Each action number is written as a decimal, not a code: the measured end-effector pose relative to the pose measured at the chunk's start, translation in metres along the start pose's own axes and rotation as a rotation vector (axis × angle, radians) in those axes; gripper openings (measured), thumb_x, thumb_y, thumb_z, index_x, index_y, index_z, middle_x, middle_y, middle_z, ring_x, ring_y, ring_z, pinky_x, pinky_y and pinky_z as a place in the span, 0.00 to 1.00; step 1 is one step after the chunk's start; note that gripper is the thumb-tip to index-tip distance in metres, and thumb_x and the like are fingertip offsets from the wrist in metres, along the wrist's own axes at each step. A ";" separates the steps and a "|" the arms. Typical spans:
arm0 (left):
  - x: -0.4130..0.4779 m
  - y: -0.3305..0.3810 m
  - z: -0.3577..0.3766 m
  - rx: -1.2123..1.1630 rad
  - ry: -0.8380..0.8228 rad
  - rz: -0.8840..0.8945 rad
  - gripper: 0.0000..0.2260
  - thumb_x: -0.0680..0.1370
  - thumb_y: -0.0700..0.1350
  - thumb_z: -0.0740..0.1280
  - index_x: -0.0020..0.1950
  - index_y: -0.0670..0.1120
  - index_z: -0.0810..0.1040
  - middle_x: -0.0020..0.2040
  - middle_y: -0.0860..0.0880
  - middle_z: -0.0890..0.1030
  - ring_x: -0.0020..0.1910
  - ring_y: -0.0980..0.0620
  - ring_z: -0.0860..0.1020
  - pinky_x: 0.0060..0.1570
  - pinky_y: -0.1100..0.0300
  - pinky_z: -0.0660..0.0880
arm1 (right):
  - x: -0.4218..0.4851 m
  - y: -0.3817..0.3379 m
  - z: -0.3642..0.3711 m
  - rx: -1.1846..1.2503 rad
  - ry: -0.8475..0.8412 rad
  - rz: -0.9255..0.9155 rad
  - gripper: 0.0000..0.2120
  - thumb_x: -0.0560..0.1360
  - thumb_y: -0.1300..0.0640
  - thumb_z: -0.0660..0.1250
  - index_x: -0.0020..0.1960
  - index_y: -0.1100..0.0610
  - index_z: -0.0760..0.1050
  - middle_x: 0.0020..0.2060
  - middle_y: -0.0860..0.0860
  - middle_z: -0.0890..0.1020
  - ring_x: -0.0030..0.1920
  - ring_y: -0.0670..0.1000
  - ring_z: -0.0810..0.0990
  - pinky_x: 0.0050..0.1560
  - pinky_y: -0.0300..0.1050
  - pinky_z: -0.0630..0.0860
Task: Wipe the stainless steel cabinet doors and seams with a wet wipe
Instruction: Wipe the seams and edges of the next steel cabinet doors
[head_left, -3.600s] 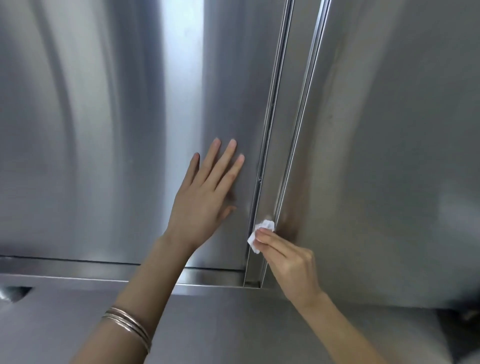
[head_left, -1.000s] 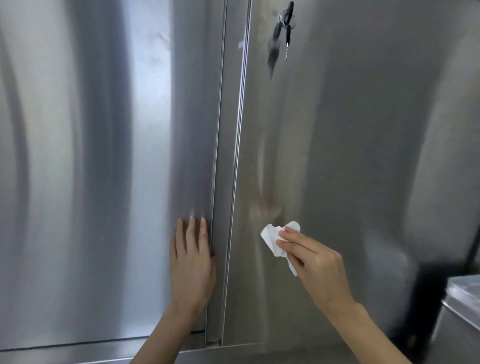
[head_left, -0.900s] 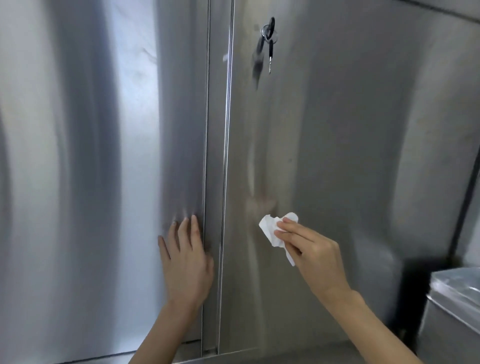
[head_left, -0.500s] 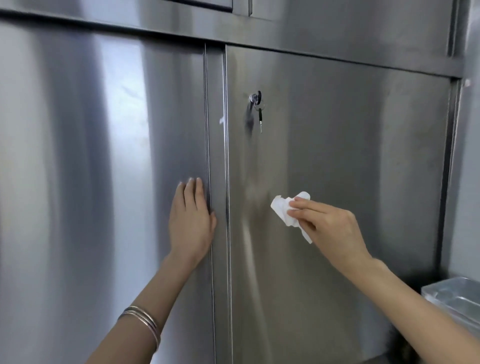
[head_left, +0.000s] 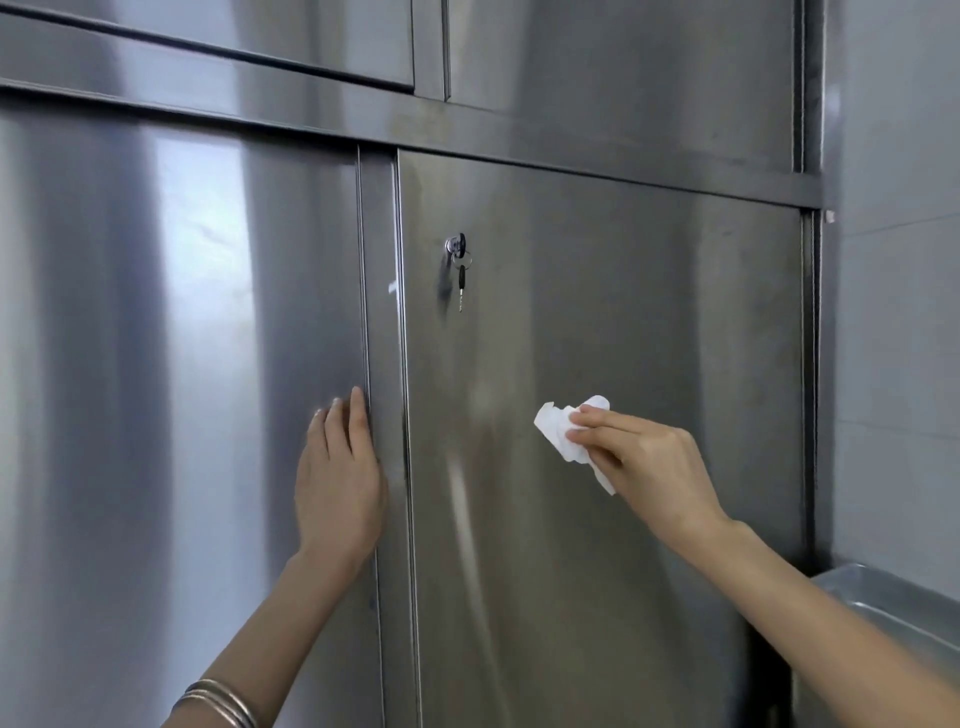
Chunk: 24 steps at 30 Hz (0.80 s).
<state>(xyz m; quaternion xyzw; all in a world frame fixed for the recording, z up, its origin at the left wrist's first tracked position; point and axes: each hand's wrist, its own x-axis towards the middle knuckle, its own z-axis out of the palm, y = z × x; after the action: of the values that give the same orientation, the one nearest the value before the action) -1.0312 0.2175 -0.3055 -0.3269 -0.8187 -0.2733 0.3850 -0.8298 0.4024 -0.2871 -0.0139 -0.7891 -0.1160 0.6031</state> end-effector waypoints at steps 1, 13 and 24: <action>0.002 0.001 0.000 0.031 0.014 0.010 0.30 0.74 0.29 0.59 0.75 0.33 0.56 0.72 0.31 0.62 0.70 0.31 0.62 0.66 0.40 0.65 | 0.001 0.004 0.000 0.005 0.009 0.004 0.15 0.60 0.73 0.77 0.40 0.56 0.85 0.45 0.49 0.86 0.43 0.49 0.85 0.32 0.43 0.81; 0.054 0.186 0.078 0.143 0.098 0.358 0.32 0.69 0.38 0.69 0.73 0.35 0.65 0.74 0.37 0.63 0.74 0.38 0.61 0.72 0.40 0.57 | -0.015 0.171 0.007 -0.019 0.161 0.034 0.14 0.62 0.73 0.76 0.41 0.57 0.84 0.47 0.48 0.85 0.42 0.49 0.85 0.30 0.43 0.79; 0.116 0.288 0.160 0.289 0.201 0.289 0.37 0.77 0.62 0.51 0.75 0.34 0.56 0.78 0.38 0.54 0.75 0.32 0.50 0.71 0.36 0.50 | 0.027 0.361 0.009 0.113 0.319 0.050 0.10 0.69 0.71 0.72 0.46 0.60 0.84 0.51 0.51 0.84 0.48 0.50 0.84 0.43 0.45 0.77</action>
<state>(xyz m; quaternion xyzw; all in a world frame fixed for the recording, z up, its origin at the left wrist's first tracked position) -0.9458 0.5507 -0.2440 -0.3533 -0.7515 -0.1265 0.5426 -0.7874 0.7521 -0.2036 0.0193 -0.6882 -0.0570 0.7230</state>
